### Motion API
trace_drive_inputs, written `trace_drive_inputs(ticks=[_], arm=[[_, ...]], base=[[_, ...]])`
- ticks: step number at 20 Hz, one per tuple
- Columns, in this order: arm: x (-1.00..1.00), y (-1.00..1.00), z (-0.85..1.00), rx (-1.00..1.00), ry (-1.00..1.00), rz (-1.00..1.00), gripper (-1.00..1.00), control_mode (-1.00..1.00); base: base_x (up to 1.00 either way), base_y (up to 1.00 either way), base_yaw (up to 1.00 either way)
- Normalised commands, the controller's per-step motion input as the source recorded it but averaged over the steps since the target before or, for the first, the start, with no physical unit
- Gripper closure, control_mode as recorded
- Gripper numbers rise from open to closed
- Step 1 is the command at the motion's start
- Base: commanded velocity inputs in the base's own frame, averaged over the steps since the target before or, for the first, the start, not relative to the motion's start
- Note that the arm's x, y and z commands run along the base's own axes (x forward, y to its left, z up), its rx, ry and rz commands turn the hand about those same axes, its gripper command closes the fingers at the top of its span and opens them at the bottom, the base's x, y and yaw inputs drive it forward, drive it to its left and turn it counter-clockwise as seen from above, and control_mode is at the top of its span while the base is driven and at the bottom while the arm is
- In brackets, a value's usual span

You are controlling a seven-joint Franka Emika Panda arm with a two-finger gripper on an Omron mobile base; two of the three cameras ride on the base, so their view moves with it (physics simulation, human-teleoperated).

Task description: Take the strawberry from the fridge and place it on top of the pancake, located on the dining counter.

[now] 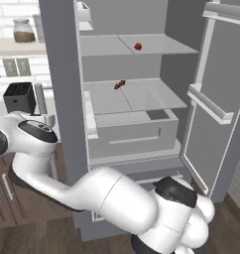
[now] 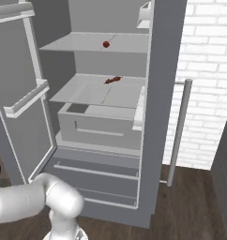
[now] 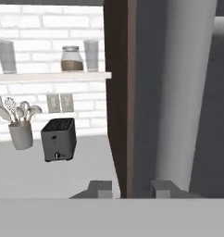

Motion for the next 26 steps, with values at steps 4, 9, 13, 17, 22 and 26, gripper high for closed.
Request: trace_drive_inputs(ticks=[4,9,13,17,22,26], arm=[[-0.22,0.85,-0.03,0.01,-0.05,0.0,1.0,-1.0],[-0.98,0.04,0.16,0.03,-0.13,0.01,1.0,-1.0],[-1.0,-1.0,0.43,0.1,0.01,0.0,1.0,-1.0],[-0.84,-1.0,0.0,0.03,0.31,0.0,1.0,-1.0],[-0.14,-1.0,-0.18,-0.05,0.43,-0.01,1.0,-1.0],[0.04,-1.0,-0.54,-0.07,0.33,0.0,1.0,-1.0]], base=[[0.0,0.0,0.0],[0.0,0.0,0.0],[0.0,0.0,0.0],[0.0,0.0,0.0],[0.0,0.0,0.0],[0.0,0.0,0.0]])
